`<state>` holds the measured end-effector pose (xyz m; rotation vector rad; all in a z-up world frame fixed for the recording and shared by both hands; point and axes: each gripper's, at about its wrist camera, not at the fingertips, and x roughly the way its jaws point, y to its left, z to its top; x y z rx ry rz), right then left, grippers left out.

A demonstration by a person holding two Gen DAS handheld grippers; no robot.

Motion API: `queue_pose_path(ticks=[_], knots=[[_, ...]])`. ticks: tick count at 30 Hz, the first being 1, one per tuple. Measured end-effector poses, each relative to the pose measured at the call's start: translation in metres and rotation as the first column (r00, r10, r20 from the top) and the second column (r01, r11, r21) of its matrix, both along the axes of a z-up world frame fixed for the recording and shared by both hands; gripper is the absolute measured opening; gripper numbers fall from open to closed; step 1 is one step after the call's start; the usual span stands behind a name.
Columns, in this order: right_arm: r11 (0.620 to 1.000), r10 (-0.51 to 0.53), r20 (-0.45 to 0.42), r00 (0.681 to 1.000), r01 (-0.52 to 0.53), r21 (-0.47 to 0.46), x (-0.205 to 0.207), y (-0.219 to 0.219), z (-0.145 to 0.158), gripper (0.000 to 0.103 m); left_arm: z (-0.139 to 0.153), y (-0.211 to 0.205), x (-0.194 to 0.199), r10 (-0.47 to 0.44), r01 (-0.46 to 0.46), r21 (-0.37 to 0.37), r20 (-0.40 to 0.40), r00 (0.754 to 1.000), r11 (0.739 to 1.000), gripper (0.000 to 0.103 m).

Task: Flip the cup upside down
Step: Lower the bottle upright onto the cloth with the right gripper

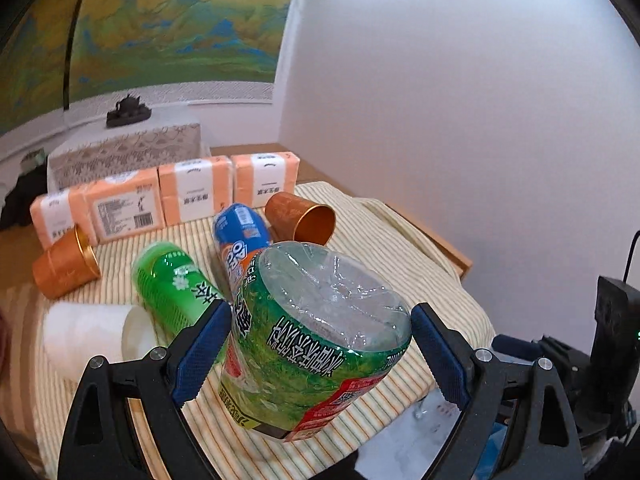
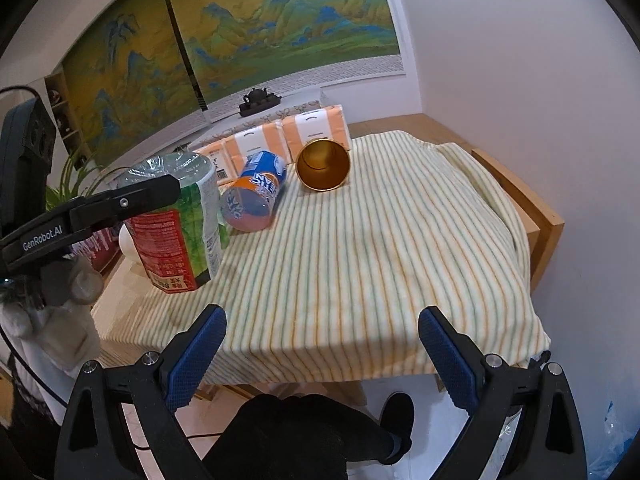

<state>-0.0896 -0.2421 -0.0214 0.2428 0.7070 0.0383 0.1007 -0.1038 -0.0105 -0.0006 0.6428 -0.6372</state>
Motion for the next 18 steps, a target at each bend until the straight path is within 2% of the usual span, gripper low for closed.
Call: queue_pose_path(ticks=[18], knots=[[1.000,-0.009,-0.007,1.000,0.009,-0.017,0.004,0.010,0.000,0.095,-0.021,0.000,0.021,-0.019,0.017,-0.049,-0.039,0.999,0.999,0.093]])
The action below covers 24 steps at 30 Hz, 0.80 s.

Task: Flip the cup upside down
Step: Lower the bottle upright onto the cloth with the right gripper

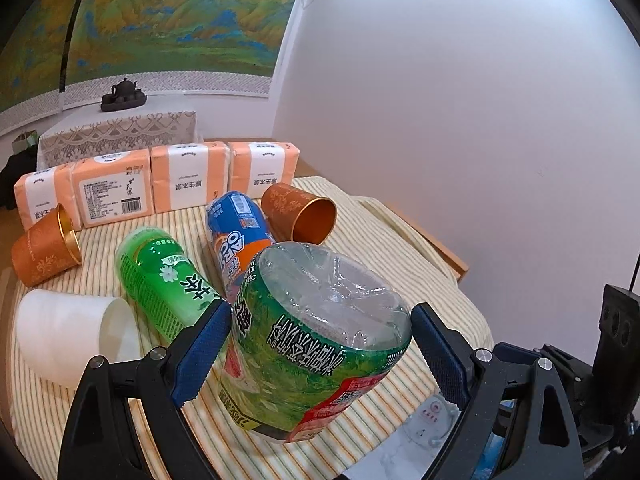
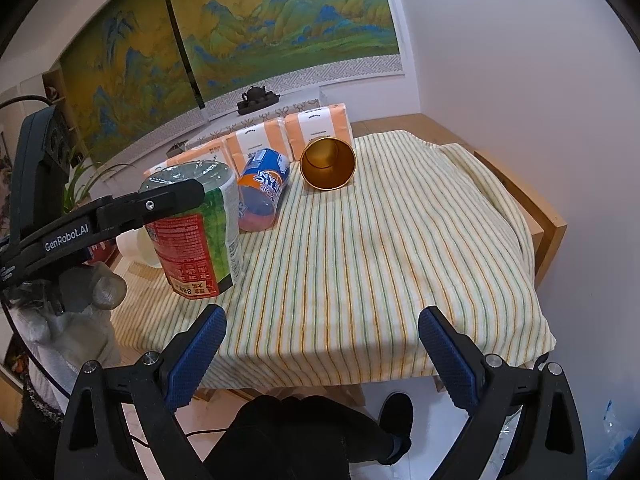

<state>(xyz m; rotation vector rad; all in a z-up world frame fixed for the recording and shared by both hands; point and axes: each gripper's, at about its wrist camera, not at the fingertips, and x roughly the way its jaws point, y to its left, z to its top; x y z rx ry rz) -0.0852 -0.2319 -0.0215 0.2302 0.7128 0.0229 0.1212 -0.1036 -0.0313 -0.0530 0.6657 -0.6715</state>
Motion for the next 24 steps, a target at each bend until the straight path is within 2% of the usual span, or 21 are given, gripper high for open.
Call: queue_pose_path(ticks=[15,24], knots=[[1.000,-0.001,-0.005,1.000,0.001,0.000,0.002,0.000,0.000,0.095,-0.013,-0.001,0.009,-0.021,0.021,-0.003,-0.033,0.999,1.000,0.094],[1.000,0.012,-0.003,1.000,-0.012,-0.002,0.003,0.005,0.001,0.095,-0.009,0.008,0.002,0.005,-0.005,0.055,0.005,1.000,0.998,0.094]])
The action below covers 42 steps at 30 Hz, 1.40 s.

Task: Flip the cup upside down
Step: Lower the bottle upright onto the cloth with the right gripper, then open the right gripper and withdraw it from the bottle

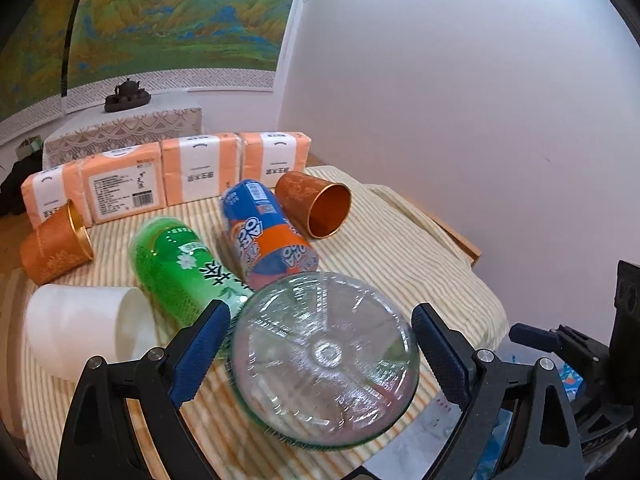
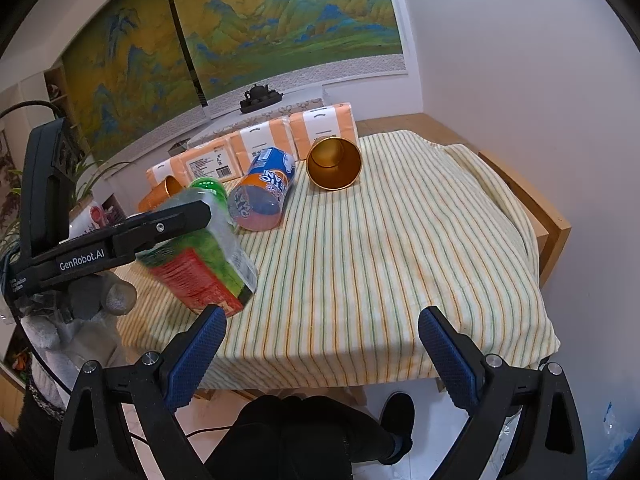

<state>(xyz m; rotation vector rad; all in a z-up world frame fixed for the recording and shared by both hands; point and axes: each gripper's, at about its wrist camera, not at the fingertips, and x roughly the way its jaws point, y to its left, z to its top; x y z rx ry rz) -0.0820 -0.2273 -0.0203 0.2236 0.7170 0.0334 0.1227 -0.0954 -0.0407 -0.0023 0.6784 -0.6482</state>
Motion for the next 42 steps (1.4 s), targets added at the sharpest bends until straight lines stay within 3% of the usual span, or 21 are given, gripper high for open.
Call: queue_pose_path(ticks=[7,15,28,35,42], knots=[[1.000,0.010,0.001,1.000,-0.010,-0.001,0.002,0.005,0.002,0.095,0.007,0.002,-0.010,0.012,-0.014,0.035,0.053,0.999,0.999,0.101],[1.000,0.026,0.013,1.000,-0.026,-0.009,0.003,0.011,0.005,0.095,0.023,0.005,-0.020,0.032,-0.038,0.049,0.109,0.993,0.998,0.102],[1.000,0.018,0.054,0.998,-0.018,-0.011,-0.004,0.009,0.017,0.095,0.075,0.027,-0.044,0.130,-0.133,0.000,0.227,0.965,0.991,0.102],[0.999,0.016,0.097,0.995,-0.013,-0.032,-0.002,0.015,0.028,0.095,0.095,0.053,-0.074,0.260,-0.272,0.005,0.280,0.924,0.962,0.102],[0.998,0.011,0.144,0.990,-0.001,-0.065,-0.003,0.024,0.037,0.095,0.084,0.076,-0.103,0.369,-0.401,0.067,0.278,0.887,0.914,0.102]])
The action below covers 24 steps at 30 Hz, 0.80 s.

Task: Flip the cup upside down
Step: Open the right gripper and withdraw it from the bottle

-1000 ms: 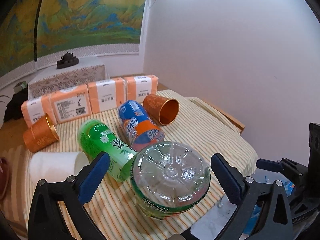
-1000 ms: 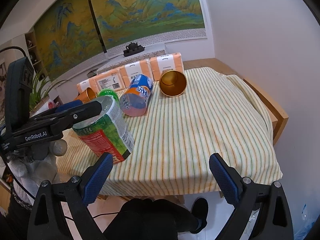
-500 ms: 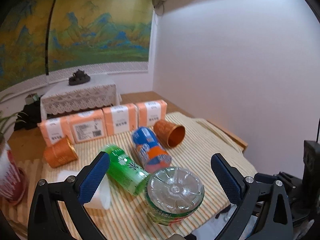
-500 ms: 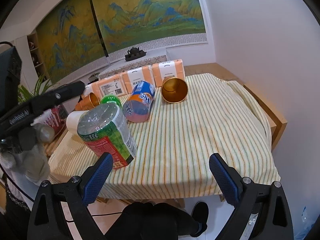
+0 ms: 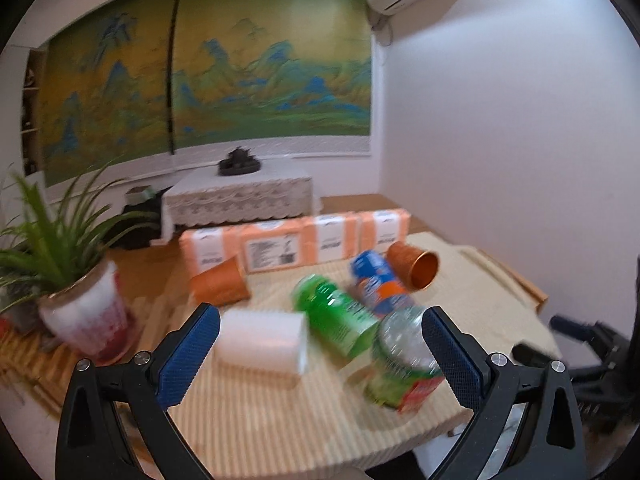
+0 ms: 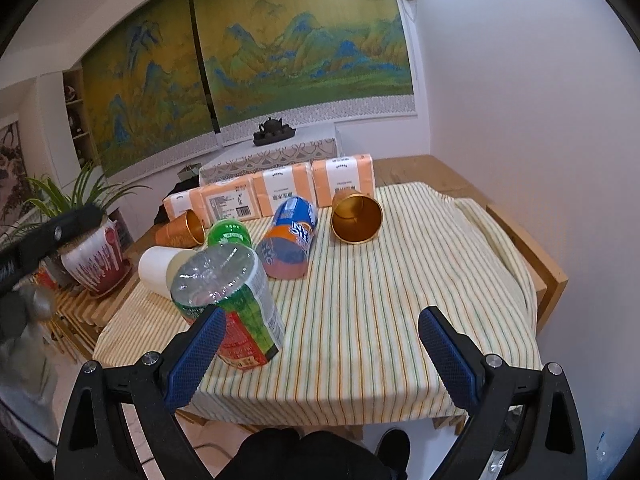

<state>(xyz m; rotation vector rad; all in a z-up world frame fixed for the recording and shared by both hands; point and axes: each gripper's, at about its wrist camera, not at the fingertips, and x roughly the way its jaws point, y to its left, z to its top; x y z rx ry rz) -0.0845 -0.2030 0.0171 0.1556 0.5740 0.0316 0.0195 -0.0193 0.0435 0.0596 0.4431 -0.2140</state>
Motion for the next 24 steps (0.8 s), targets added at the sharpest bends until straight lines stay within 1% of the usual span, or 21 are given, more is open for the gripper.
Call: queue_pose_path(ticks=[4,8,12,16,20,24], knots=[[0.999,-0.011,0.022,1.000,0.012,-0.038,-0.001,0.008,0.002,0.095,-0.012,0.009,-0.015,0.073,-0.073,0.018,0.002,0.997,0.997,0.102],[0.998,-0.017,0.036,0.999,0.019,-0.060,-0.004,0.016,0.003,0.095,-0.020,0.018,-0.029,0.120,-0.120,-0.012,-0.016,0.993,0.993,0.102],[0.996,-0.020,0.050,0.999,0.024,-0.086,-0.008,0.024,0.004,0.095,-0.028,0.023,-0.038,0.167,-0.168,-0.020,-0.033,0.985,0.986,0.102],[0.993,-0.027,0.069,0.997,0.035,-0.114,-0.012,0.031,0.005,0.095,-0.038,0.028,-0.045,0.202,-0.204,-0.024,-0.049,0.978,0.979,0.102],[0.994,-0.027,0.063,0.998,0.033,-0.106,-0.014,0.033,0.003,0.095,-0.045,0.029,-0.050,0.221,-0.223,-0.015,-0.060,0.973,0.975,0.102],[0.994,-0.027,0.055,0.998,0.033,-0.107,-0.016,0.035,-0.001,0.095,-0.045,0.031,-0.052,0.232,-0.234,-0.014,-0.061,0.971,0.972,0.102]])
